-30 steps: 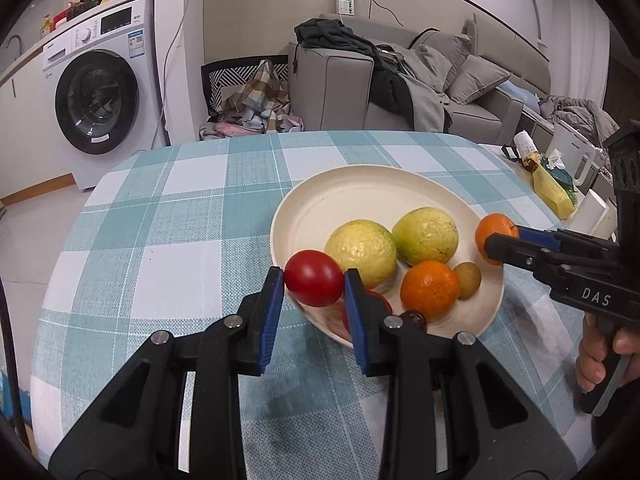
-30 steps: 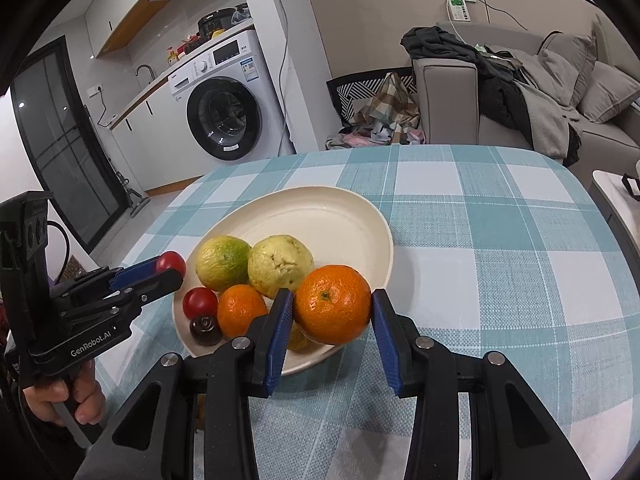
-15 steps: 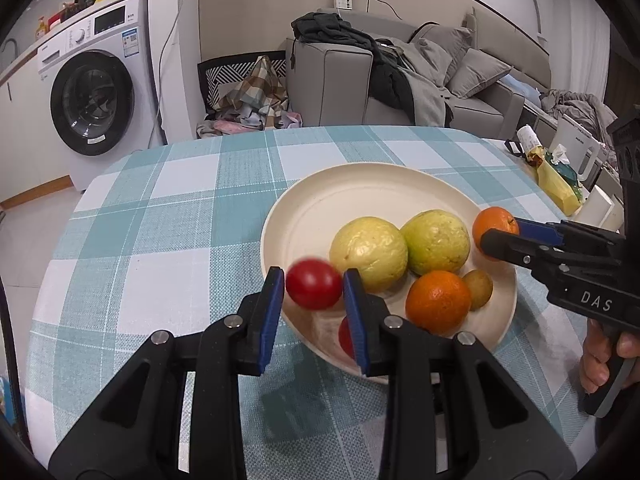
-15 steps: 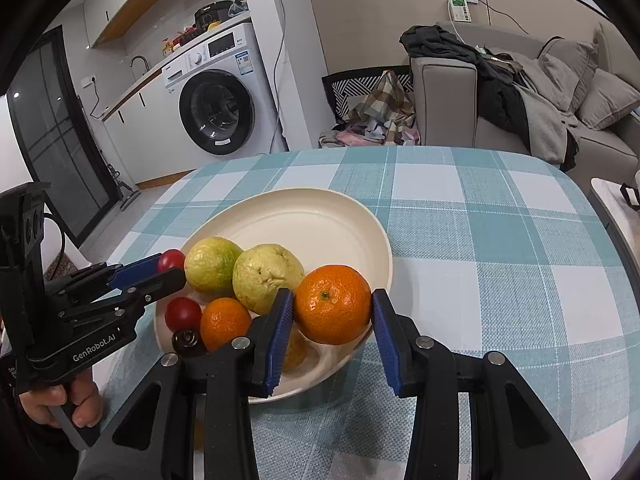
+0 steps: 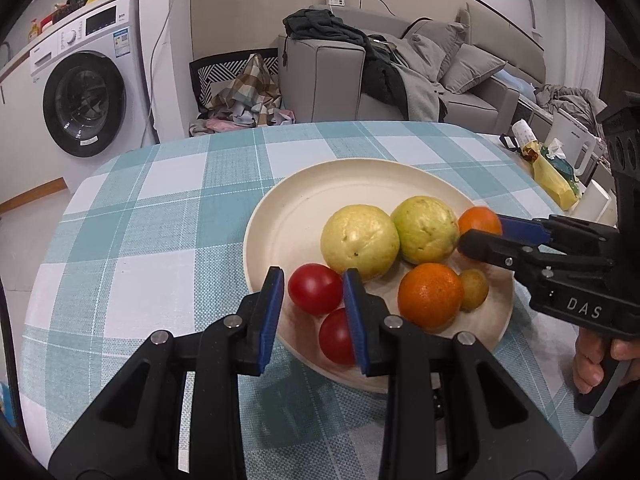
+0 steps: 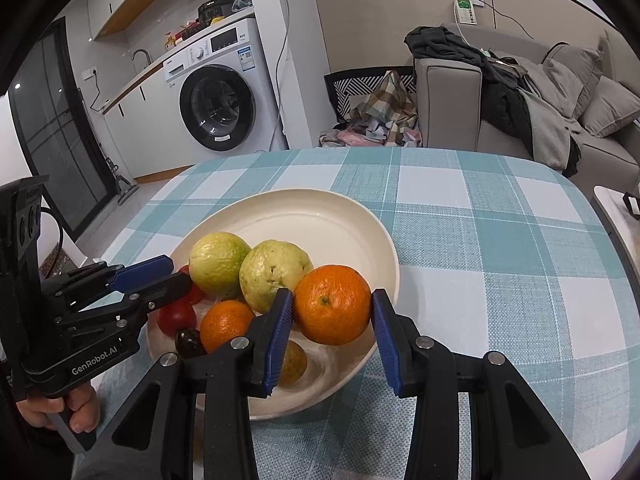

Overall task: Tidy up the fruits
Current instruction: 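Open both grippers to release the tomato and orange on the plate, then move the right gripper to the brown kiwi and grasp it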

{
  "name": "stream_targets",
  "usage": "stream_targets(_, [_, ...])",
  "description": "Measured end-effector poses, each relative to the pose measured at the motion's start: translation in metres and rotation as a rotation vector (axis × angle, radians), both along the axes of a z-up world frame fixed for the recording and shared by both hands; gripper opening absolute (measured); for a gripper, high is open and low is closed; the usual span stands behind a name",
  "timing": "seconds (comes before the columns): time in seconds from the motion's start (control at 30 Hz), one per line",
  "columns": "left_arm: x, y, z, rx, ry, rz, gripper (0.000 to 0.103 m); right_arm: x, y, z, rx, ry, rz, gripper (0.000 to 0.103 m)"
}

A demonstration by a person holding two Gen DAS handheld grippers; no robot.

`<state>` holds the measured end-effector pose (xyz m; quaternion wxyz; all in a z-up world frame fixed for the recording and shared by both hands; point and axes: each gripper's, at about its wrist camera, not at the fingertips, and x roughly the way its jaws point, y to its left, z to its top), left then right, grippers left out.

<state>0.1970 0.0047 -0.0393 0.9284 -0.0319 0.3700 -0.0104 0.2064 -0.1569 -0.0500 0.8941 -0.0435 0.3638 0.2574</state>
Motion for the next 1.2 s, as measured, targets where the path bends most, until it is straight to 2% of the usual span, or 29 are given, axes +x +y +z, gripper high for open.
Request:
stream_targets(0.27, [-0.004, -0.001, 0.003, -0.004, 0.009, 0.001, 0.031, -0.007, 0.006, 0.002, -0.013, -0.033, 0.024, 0.052])
stream_targets(0.33, [-0.007, 0.0, 0.005, -0.012, 0.008, 0.001, 0.038, -0.008, 0.005, 0.003, -0.014, -0.04, 0.024, 0.059])
stream_targets(0.43, [-0.012, 0.0, 0.009, -0.005, -0.006, 0.007, 0.055, -0.012, 0.0, 0.006, -0.001, -0.052, 0.02, 0.071])
stream_targets(0.5, [-0.018, -0.001, 0.013, 0.023, -0.022, 0.029, 0.074, -0.016, -0.005, 0.008, 0.009, -0.058, 0.01, 0.077])
stream_targets(0.57, [-0.025, -0.001, 0.017, 0.03, -0.041, 0.036, 0.081, -0.018, -0.009, 0.009, 0.018, -0.056, 0.0, 0.083])
stream_targets(0.73, [-0.042, -0.001, 0.026, 0.039, -0.052, 0.057, 0.089, -0.025, -0.019, 0.013, 0.03, -0.059, -0.022, 0.097])
stream_targets(0.8, [-0.049, 0.0, 0.028, 0.017, -0.05, 0.054, 0.1, -0.028, -0.022, 0.014, 0.036, -0.052, -0.024, 0.101])
stream_targets(1.2, [-0.101, -0.007, 0.045, 0.018, -0.095, 0.054, 0.102, -0.055, -0.027, 0.017, 0.041, -0.04, 0.028, 0.103])
